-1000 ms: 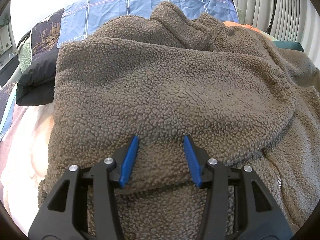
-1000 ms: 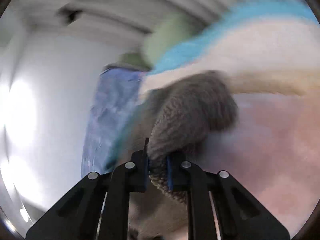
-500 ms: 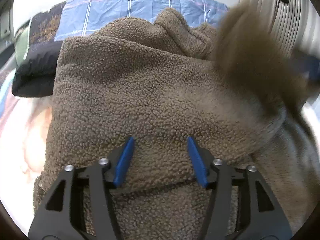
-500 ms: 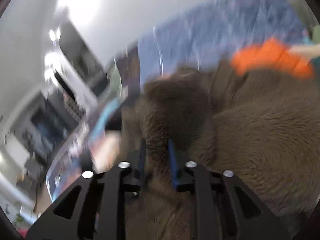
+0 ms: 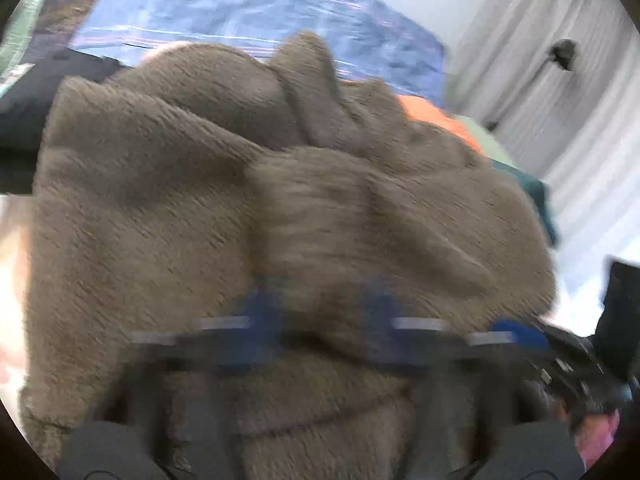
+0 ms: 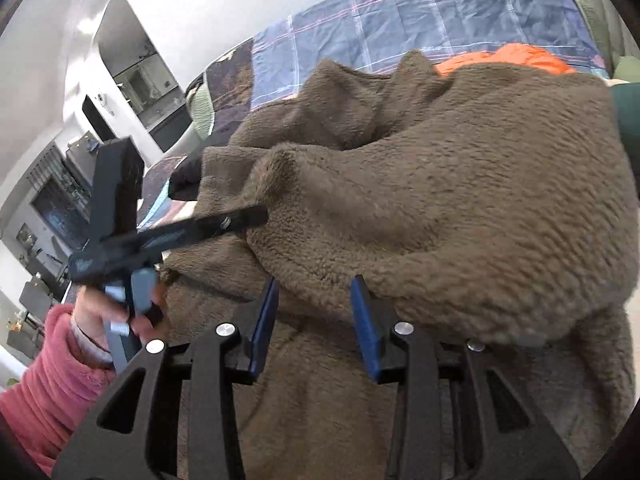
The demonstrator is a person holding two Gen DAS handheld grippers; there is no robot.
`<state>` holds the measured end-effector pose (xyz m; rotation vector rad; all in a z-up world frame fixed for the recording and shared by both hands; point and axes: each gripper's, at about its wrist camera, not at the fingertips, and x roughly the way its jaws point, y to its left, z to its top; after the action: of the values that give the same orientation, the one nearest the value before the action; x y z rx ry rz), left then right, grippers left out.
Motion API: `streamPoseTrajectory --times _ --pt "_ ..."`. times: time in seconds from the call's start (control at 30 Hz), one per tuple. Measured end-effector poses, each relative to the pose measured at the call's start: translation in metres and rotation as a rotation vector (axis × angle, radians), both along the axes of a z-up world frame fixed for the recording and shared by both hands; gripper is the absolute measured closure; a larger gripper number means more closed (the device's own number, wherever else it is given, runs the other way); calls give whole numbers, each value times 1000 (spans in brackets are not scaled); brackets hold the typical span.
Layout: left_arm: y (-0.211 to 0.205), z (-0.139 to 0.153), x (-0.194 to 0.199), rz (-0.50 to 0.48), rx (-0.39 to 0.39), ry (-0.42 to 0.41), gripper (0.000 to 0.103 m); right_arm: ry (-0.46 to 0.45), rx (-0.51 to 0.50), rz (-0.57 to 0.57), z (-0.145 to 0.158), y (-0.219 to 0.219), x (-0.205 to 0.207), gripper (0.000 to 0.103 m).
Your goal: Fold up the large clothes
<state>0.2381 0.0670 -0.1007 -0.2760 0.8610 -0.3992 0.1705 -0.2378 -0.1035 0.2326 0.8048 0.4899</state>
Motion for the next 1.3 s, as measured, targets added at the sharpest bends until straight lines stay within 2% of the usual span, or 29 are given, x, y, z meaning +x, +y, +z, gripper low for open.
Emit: streamPoseTrajectory --times 0.03,0.07,0.1,0.13,0.17,0.23,0.27,0.3,0.33,0.4,0.43,0.47,0.53,0.6,0.63,0.67,0.7,0.73,0.77,0.8,0.83,0.87,0.97,1.07,1.13,1.2,1.23,1.3 --pt "3 9 -2 14 -33 -11 84 -4 4 -16 0 -6 0 64" --pt "6 33 -13 5 -96 -87 91 -13 14 -47 2 -16 -2 63" --pt "7 53 -25 -6 -98 -165 92 -23 27 -75 4 -26 -6 62" --pt "7 73 -38 -15 -62 -245 93 -32 42 -92 5 -34 -7 62" --pt "9 92 -53 -11 9 -330 102 -40 60 -96 6 -42 -8 62" --pt "16 103 -62 60 159 -401 102 -42 27 -113 7 -46 -9 51" --pt "25 98 -60 111 221 -397 102 -47 -9 -123 7 -45 -10 49" --pt "40 87 -53 152 225 -349 102 -47 -26 -120 6 -42 -10 46" --pt "50 76 -48 168 204 -304 102 -43 -30 -108 4 -41 -12 44" --pt "74 35 -33 171 73 -131 100 -14 -43 -82 -4 -34 -13 44" --pt "79 23 -31 174 20 -82 93 -6 -49 -83 -3 -34 -16 44" --pt "81 7 -30 161 -55 -23 75 3 -51 -79 -5 -34 -18 44" --pt "74 -6 -30 119 -141 13 52 20 -49 -76 -6 -37 -21 44" --pt "49 -3 -29 31 -125 -19 39 14 -55 -87 -3 -43 -26 43" --pt "33 0 -30 -24 -104 -38 29 11 -63 -96 -2 -46 -26 42" --pt "21 1 -28 -64 -93 -48 26 11 -79 -117 -1 -51 -27 42" --pt "6 1 -25 -110 -81 -54 26 21 -94 -149 -3 -58 -27 42" --pt "-9 1 -22 -141 -60 -51 33 35 -103 -175 -4 -64 -26 42" --pt "-25 -2 -18 -156 -14 -41 75 58 -114 -219 -9 -73 -24 42" --pt "-35 -5 -16 -152 46 -37 82 68 -138 -267 -15 -82 -22 42" --pt "-42 3 -18 -146 80 -67 86 73 -165 -304 -19 -88 -20 42" --pt "-44 14 -21 -143 78 -118 87 85 -192 -348 -25 -97 -19 42" --pt "-23 82 -53 -111 86 -353 87 100 -101 -360 -30 -117 -28 42" --pt "4 107 -61 -33 180 -437 85 94 -113 -324 -24 -113 -35 42" --pt "22 97 -54 10 234 -401 83 86 -95 -263 -19 -103 -40 42" --pt "35 67 -41 48 278 -311 74 85 -112 -214 -14 -88 -45 42" --pt "37 44 -35 69 325 -244 68 80 -129 -201 -11 -83 -47 42" --pt "43 18 -35 98 384 -176 66 58 -164 -152 -1 -67 -51 42"
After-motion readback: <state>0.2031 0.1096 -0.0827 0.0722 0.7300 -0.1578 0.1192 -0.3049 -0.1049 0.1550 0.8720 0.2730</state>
